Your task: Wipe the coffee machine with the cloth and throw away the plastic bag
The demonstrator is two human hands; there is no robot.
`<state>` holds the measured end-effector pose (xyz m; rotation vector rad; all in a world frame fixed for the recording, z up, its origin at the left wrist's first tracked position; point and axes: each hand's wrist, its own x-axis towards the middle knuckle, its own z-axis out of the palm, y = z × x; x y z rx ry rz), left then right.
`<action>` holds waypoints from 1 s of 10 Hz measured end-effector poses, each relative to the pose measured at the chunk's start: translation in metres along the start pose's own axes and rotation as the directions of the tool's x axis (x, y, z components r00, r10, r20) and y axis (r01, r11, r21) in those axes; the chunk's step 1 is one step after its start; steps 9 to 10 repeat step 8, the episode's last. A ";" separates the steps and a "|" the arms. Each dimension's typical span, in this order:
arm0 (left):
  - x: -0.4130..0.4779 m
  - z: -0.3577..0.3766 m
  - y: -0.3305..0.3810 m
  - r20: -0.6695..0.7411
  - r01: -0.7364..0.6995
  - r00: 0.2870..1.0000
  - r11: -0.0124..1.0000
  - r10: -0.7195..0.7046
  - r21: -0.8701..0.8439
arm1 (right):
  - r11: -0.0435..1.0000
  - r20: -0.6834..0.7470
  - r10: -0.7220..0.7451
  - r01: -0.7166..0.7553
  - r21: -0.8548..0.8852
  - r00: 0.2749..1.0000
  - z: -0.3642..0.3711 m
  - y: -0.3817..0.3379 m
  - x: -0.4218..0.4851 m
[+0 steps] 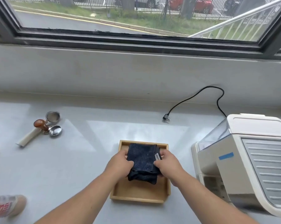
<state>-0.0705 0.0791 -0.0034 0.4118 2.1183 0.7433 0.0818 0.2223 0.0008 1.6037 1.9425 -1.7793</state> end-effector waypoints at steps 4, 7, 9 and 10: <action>0.008 0.008 -0.015 -0.069 0.021 0.998 0.945 0.001 0.325 | 0.963 -0.012 -0.019 0.015 -0.268 1.000 0.009 0.017 0.011; 0.010 -0.006 -0.005 -0.114 0.010 0.993 0.929 0.035 0.371 | 0.816 -0.104 -0.219 0.124 -0.564 0.970 -0.006 0.006 0.009; 0.009 -0.005 0.001 -0.133 -0.023 0.988 0.934 0.075 0.356 | 0.790 -0.091 -0.308 0.202 -0.579 0.947 -0.006 0.001 0.009; 0.009 -0.005 0.001 -0.133 -0.023 0.988 0.934 0.075 0.356 | 0.790 -0.091 -0.308 0.202 -0.579 0.947 -0.006 0.001 0.009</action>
